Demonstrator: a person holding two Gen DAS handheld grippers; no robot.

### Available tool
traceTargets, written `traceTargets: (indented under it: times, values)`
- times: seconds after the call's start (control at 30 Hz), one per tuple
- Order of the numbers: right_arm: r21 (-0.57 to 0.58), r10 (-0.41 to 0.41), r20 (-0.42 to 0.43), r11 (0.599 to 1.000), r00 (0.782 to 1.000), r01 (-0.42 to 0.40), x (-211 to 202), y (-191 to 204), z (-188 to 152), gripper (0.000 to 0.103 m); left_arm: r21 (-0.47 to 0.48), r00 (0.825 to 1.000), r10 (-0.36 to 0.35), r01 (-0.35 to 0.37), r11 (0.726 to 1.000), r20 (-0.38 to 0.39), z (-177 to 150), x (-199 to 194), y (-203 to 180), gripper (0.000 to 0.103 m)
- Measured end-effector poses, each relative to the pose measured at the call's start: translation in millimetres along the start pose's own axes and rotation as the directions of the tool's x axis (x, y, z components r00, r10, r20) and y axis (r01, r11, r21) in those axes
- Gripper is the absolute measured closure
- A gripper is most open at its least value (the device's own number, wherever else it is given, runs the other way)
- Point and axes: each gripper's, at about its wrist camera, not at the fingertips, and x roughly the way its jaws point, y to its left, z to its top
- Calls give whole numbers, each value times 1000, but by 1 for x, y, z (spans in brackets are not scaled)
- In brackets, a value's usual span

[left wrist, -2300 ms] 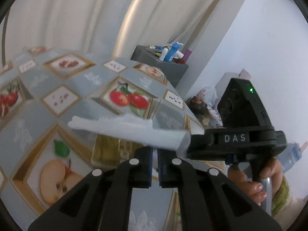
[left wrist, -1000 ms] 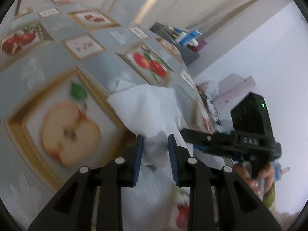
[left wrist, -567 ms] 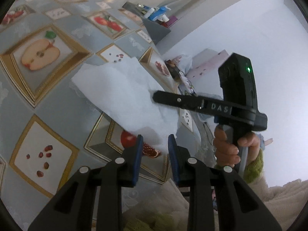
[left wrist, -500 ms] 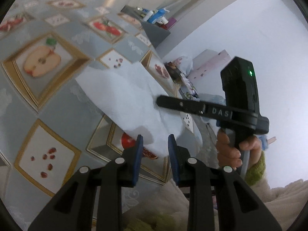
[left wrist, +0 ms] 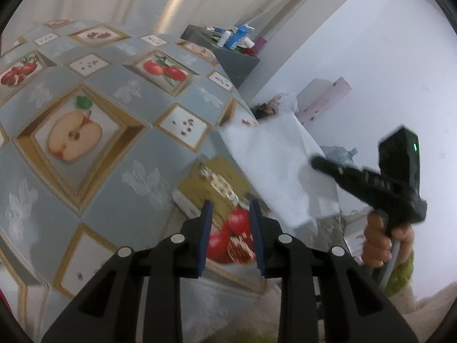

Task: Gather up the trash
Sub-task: 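Grasp the white tissue with the right tool, lifting it off the table, then grasp the gold drink carton with the left tool while the right tool holds the tissue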

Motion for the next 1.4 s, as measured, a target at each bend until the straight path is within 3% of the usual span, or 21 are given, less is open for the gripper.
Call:
traceTargets:
  times: [0.17,0.33,0.57,0.67,0.77,0.9,1.07,1.2,1.4]
  values:
    - [76,-10,-54,997,999,14,12,-18,-15,101,34,997,80,-81,996,22,22,21,5,78]
    - [91,20,-118,996,993,-10,35,-15,-28,101,9,992,118,-117,993,-37,32,48,20,77]
    - [103,39,-138,994,990,-25,46,-14,-29,101,-85,992,-21,11,996,-127,18,50,27,69]
    - [116,39,-141,993,989,-23,45,-19,-31,101,-80,986,-59,47,996,-159,7,47,18,58]
    - [132,40,-131,991,991,-22,42,-24,-33,101,-32,987,7,-12,999,-161,3,46,7,38]
    - [148,31,-116,989,993,-14,36,-29,-35,100,10,987,83,-82,997,-141,8,53,-4,28]
    - [169,11,-81,986,997,3,24,-37,-35,98,81,980,158,-149,985,-118,15,69,-18,27]
    - [198,0,-68,980,998,13,20,-48,-35,98,193,957,274,-252,948,-96,10,83,-33,27]
    - [225,-6,-67,974,998,21,19,-56,-36,98,245,945,319,-294,924,-71,7,88,-35,27]
